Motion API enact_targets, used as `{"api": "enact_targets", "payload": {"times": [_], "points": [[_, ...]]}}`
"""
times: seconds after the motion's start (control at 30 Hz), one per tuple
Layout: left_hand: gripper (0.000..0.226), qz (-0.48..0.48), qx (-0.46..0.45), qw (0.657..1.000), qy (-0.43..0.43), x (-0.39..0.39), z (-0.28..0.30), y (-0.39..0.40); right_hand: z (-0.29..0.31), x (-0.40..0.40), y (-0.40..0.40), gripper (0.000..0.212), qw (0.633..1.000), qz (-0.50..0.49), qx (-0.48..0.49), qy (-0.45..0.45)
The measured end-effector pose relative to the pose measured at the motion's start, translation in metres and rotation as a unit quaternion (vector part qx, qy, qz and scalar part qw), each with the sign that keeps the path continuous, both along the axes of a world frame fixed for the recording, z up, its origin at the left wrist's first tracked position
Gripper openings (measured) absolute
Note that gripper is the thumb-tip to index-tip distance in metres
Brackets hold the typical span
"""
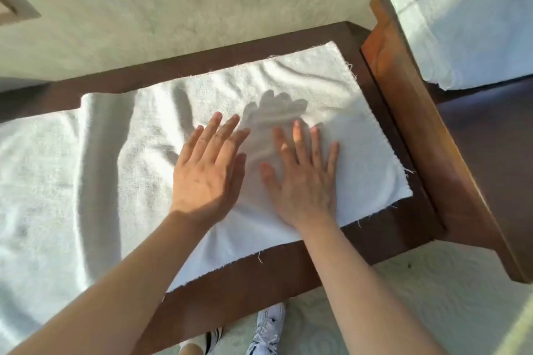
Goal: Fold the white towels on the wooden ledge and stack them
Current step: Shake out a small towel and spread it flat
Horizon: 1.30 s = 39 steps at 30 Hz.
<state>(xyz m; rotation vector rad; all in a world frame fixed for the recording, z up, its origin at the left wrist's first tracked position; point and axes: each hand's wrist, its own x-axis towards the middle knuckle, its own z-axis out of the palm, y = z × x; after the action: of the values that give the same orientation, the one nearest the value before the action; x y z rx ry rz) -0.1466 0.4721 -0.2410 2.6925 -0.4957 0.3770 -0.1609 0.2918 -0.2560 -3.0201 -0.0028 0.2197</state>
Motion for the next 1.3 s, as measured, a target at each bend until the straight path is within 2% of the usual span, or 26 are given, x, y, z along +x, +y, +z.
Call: {"api": "enact_targets", "payload": {"times": [0.07,0.13,0.17,0.3,0.37,0.43,0.5,0.57,0.67,0.73,0.87,1.13,1.3], "points": [[0.049,0.057,0.044,0.993,0.092,-0.034,-0.003,0.027,-0.003,0.002,-0.003,0.072,1.000,-0.009,-0.002,0.002],[0.061,0.093,0.100,0.971,0.195,-0.054,-0.006,0.049,0.000,0.002,-0.002,0.072,1.000,-0.011,0.002,0.012],[0.065,0.098,0.113,0.965,0.215,-0.058,-0.008,0.054,0.003,0.002,0.001,0.071,1.000,-0.018,0.002,0.014],[0.065,0.084,0.058,0.970,0.219,-0.049,-0.015,0.047,0.020,-0.001,0.054,0.064,0.996,-0.027,0.086,-0.014],[0.058,0.097,-0.044,0.971,0.212,-0.048,-0.014,0.055,0.023,-0.015,0.094,0.061,0.988,0.015,0.150,-0.032],[0.051,0.117,-0.114,0.974,0.155,-0.051,-0.009,0.074,0.017,-0.030,0.125,0.058,0.983,0.050,0.172,-0.042],[0.048,0.128,-0.085,0.985,0.079,-0.055,0.000,0.102,0.011,-0.040,0.149,0.056,0.983,0.066,0.157,-0.064],[0.051,0.157,-0.038,0.985,0.060,-0.059,0.002,0.135,0.010,-0.043,0.171,0.059,0.983,0.082,0.148,-0.068],[0.064,0.223,-0.008,0.959,0.173,-0.067,-0.006,0.174,0.009,-0.048,0.195,0.066,0.989,0.122,0.080,-0.023],[0.068,0.230,0.016,0.949,0.214,-0.068,-0.012,0.190,0.006,-0.047,0.199,0.073,0.991,0.134,0.025,0.008],[0.066,0.229,0.041,0.944,0.235,-0.061,-0.013,0.226,0.005,-0.043,0.202,0.077,0.992,0.117,-0.017,0.034],[0.066,0.222,0.086,0.941,0.242,-0.053,-0.015,0.253,0.001,-0.037,0.223,0.078,0.994,0.104,-0.011,0.028],[0.063,0.192,0.009,0.959,0.207,-0.059,-0.007,0.258,0.003,-0.035,0.227,0.076,0.994,0.100,-0.012,0.033]]}}
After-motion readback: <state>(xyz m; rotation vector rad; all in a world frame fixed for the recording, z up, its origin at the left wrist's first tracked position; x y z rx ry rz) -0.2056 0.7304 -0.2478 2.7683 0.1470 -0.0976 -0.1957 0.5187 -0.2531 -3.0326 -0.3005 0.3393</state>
